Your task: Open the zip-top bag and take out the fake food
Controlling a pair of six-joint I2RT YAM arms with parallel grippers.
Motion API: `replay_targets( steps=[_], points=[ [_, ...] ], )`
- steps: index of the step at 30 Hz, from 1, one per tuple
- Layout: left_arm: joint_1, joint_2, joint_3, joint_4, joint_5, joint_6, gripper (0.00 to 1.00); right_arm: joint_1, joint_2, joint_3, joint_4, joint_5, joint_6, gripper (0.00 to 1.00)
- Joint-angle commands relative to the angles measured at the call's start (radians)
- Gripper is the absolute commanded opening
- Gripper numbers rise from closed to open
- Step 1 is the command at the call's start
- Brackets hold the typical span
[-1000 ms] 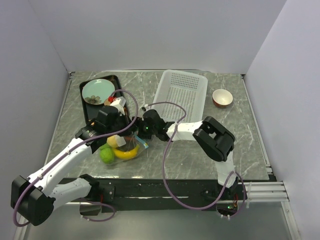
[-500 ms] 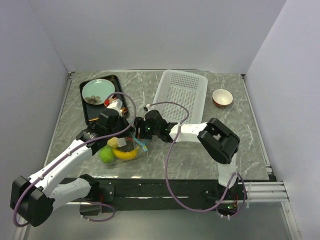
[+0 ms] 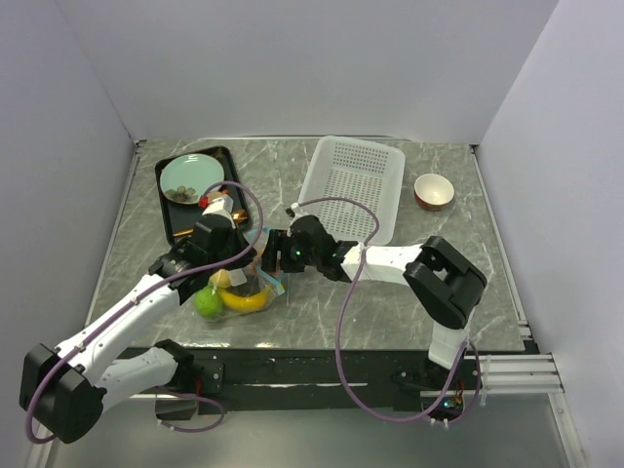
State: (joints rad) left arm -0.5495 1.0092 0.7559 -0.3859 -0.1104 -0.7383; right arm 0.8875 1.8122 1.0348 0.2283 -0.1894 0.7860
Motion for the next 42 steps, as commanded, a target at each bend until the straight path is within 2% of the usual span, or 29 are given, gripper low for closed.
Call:
replay_targets(
  steps=[1, 9, 16, 23, 27, 33, 39, 42],
  points=[
    [0.0, -0.026, 0.005, 0.018, -0.002, 0.027, 0.01, 0.002, -0.099, -0.013, 0.0, 0.048, -0.043, 0.45],
    [-0.001, -0.029, -0.01, 0.036, 0.035, 0.042, 0.01, 0.001, -0.182, -0.022, -0.024, 0.113, -0.057, 0.4],
    [-0.001, -0.035, 0.003, 0.03, 0.014, 0.04, 0.01, -0.008, -0.261, -0.015, -0.099, 0.22, -0.083, 0.37],
    [-0.001, -0.023, 0.016, 0.027, 0.003, 0.036, 0.01, -0.128, -0.387, -0.009, -0.21, 0.281, -0.139, 0.37],
    [-0.001, -0.023, 0.031, 0.03, 0.006, 0.043, 0.01, -0.287, -0.384, 0.021, -0.299, 0.288, -0.174, 0.39],
    [-0.001, -0.014, 0.056, 0.038, 0.029, 0.056, 0.01, -0.395, -0.26, 0.109, -0.352, 0.245, -0.218, 0.51],
    [-0.001, 0.002, 0.057, 0.061, 0.069, 0.057, 0.01, -0.429, -0.169, 0.18, -0.391, 0.231, -0.248, 0.81],
    [-0.001, 0.008, 0.059, 0.07, 0.08, 0.051, 0.02, -0.426, -0.189, 0.194, -0.412, 0.26, -0.266, 0.9]
  ],
)
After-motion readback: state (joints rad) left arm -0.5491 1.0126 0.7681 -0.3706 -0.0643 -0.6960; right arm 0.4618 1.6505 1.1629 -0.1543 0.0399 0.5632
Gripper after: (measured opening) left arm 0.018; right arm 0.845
